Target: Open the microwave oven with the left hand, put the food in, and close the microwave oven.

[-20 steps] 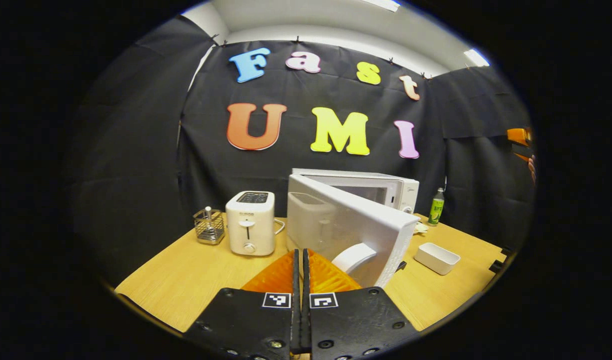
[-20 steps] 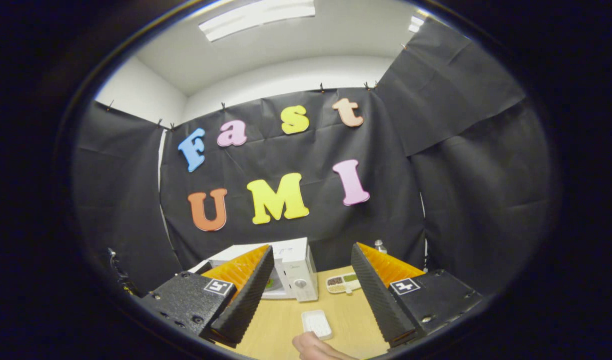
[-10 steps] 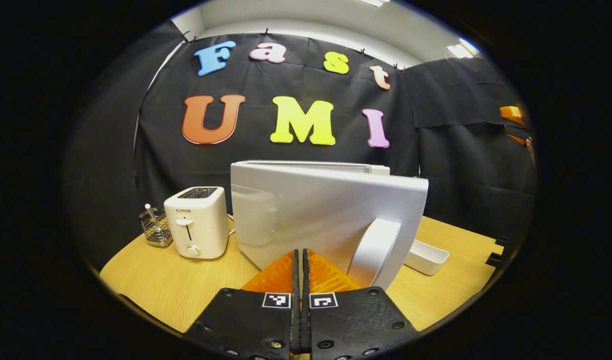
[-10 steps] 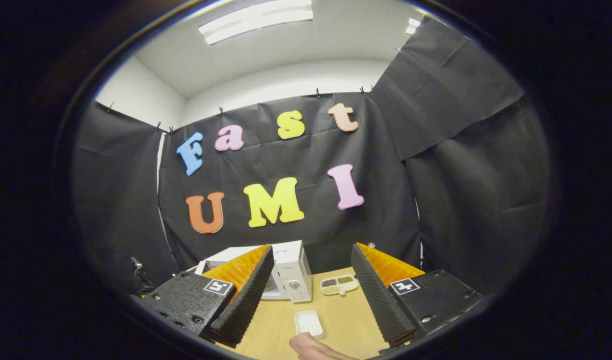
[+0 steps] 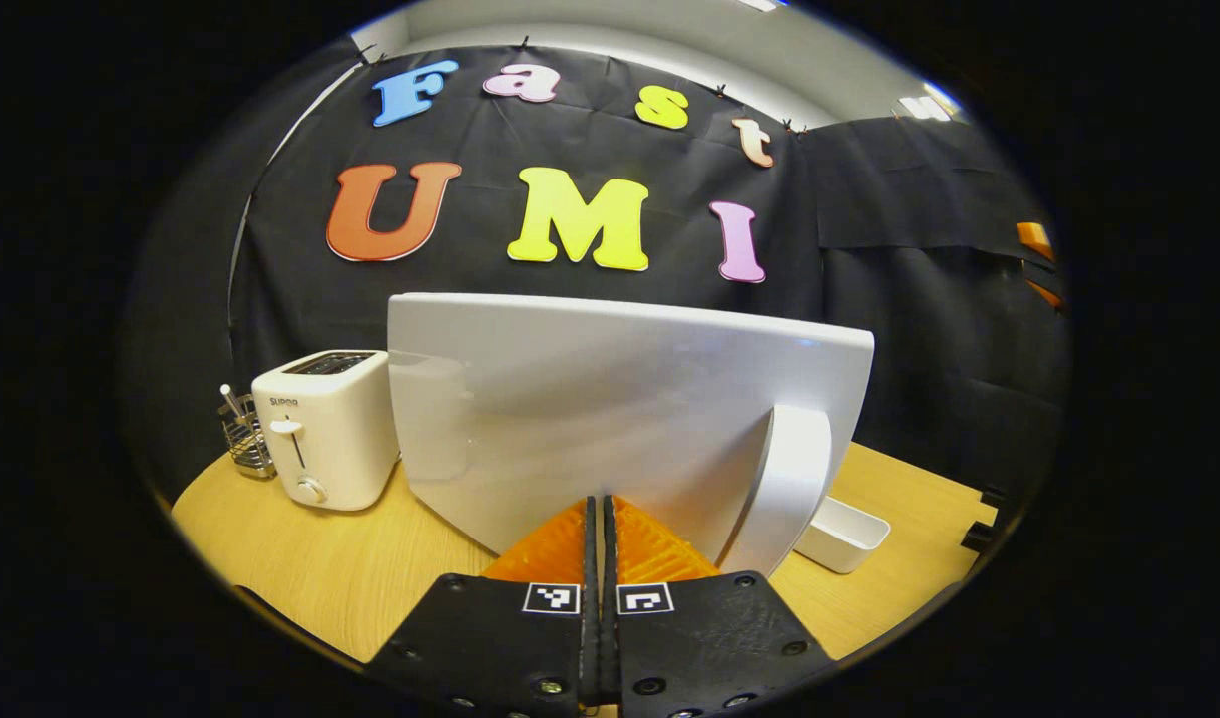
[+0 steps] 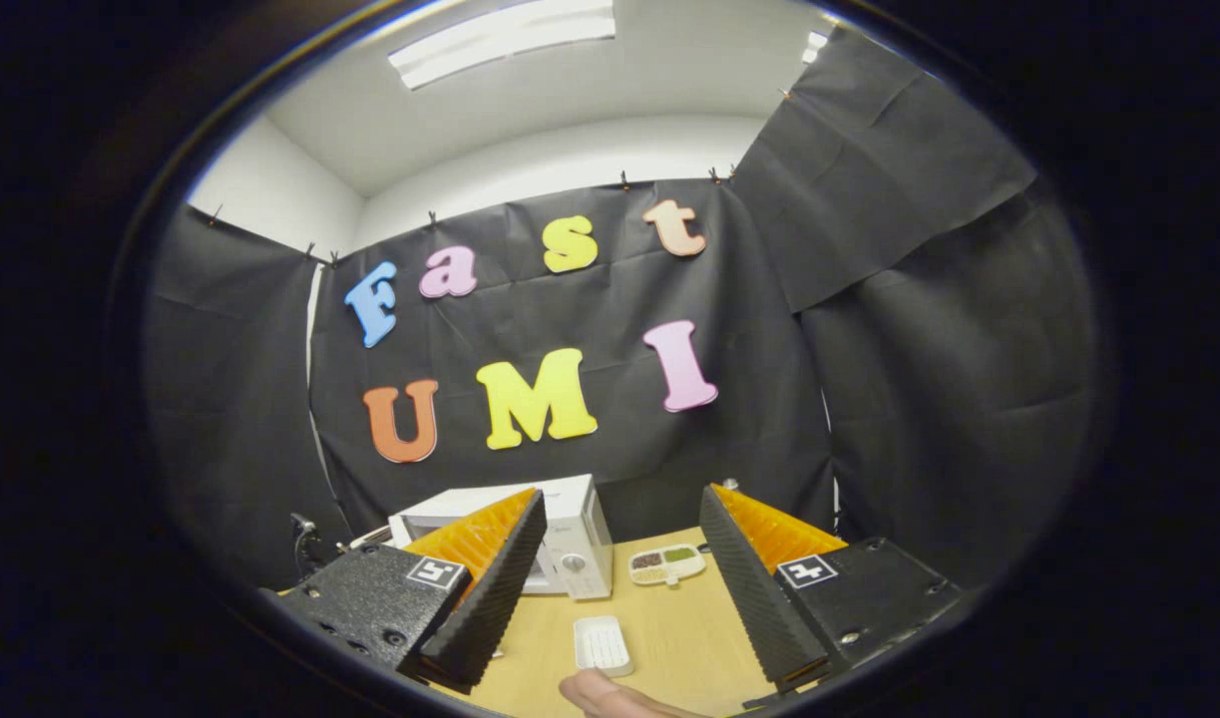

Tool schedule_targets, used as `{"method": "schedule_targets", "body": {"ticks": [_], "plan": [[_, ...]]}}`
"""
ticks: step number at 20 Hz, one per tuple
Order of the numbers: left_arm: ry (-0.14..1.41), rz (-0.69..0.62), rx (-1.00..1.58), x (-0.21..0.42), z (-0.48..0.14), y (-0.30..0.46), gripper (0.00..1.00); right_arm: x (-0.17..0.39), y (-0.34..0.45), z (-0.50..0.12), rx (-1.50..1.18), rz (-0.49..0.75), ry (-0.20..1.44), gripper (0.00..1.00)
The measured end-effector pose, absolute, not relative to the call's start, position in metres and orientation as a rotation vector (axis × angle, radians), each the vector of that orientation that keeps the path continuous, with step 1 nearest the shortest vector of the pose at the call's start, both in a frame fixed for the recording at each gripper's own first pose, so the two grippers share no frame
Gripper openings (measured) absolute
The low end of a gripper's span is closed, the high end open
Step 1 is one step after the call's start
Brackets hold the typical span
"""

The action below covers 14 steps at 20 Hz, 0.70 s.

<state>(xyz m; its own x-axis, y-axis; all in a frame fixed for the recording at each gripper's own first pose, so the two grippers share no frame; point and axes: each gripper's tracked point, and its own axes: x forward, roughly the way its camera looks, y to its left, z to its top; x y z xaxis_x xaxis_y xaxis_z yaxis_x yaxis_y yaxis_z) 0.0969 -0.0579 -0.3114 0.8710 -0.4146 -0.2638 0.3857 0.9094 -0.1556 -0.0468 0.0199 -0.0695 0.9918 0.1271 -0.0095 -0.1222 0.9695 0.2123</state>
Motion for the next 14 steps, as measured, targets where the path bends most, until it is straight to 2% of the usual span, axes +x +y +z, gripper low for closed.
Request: {"method": "schedule_targets", "body": {"ticks": [14], "plan": [[0.260,-0.390,-0.131,0.173,-0.312,-0.108,0.00,-0.004,0.039,-0.103,0.149,0.200,0.060,0.98]]}}
